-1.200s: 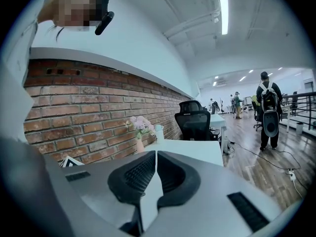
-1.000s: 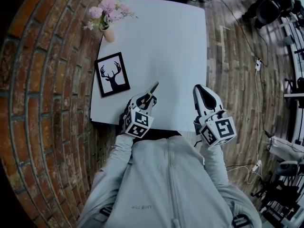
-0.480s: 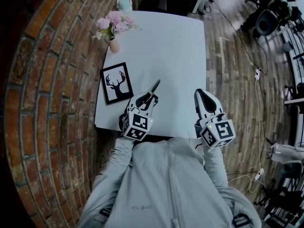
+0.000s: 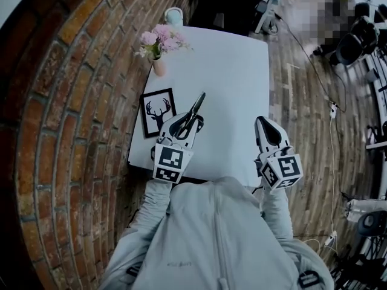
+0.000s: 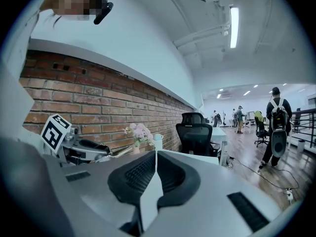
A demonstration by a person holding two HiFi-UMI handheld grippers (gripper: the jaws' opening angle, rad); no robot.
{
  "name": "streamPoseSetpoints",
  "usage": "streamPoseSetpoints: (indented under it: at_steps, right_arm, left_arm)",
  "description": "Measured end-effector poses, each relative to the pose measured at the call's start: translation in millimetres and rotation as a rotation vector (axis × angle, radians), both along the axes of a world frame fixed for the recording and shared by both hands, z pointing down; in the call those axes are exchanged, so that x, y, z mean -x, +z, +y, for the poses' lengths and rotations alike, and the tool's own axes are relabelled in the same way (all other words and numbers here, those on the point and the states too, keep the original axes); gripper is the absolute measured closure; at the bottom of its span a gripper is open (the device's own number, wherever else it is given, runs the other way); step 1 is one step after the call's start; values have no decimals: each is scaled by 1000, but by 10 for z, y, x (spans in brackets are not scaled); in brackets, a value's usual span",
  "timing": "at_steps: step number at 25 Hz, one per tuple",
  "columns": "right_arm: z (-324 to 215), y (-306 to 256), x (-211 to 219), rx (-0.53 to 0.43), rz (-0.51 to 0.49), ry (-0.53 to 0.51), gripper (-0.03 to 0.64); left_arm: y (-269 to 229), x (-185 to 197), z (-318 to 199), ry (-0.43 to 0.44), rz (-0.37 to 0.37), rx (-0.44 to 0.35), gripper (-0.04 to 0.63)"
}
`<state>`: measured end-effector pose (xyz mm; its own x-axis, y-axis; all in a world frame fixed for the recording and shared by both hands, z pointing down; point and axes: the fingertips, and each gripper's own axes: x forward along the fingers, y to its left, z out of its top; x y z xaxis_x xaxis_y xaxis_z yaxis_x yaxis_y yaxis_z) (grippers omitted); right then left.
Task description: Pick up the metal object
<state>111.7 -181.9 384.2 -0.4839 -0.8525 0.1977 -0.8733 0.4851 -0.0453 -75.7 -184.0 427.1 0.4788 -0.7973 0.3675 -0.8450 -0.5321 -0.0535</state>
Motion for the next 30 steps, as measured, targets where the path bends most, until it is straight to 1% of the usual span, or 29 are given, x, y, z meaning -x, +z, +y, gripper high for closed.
streamPoseSetpoints:
  at_steps: [4, 6, 8, 12, 18, 25, 30]
  right_arm:
    - [-67, -48, 77, -22, 6, -25, 591]
    - [-88, -62, 118, -29, 10, -35, 591]
    - [-105, -75, 161, -37, 15, -44, 591]
    - [-132, -72, 271, -51, 29, -68, 591]
    - [-148, -40, 390, -51, 42, -86, 591]
    - [-152, -66, 491, -76, 78, -114, 591]
    - [-165, -63, 545, -84, 94, -131, 592]
  left_arm:
    - [-292, 180, 21, -69, 109, -36, 494]
    - [-405, 273, 55, -99, 142, -57, 494]
    - [-503, 359, 95, -126, 158, -77, 494]
    - [-638, 538, 174, -173, 171, -106, 494]
    - [-700, 766, 281, -229, 181, -118, 494]
    - [-630, 919, 356, -272, 170, -102, 494]
    - [-594, 936, 331, -277, 176, -91, 494]
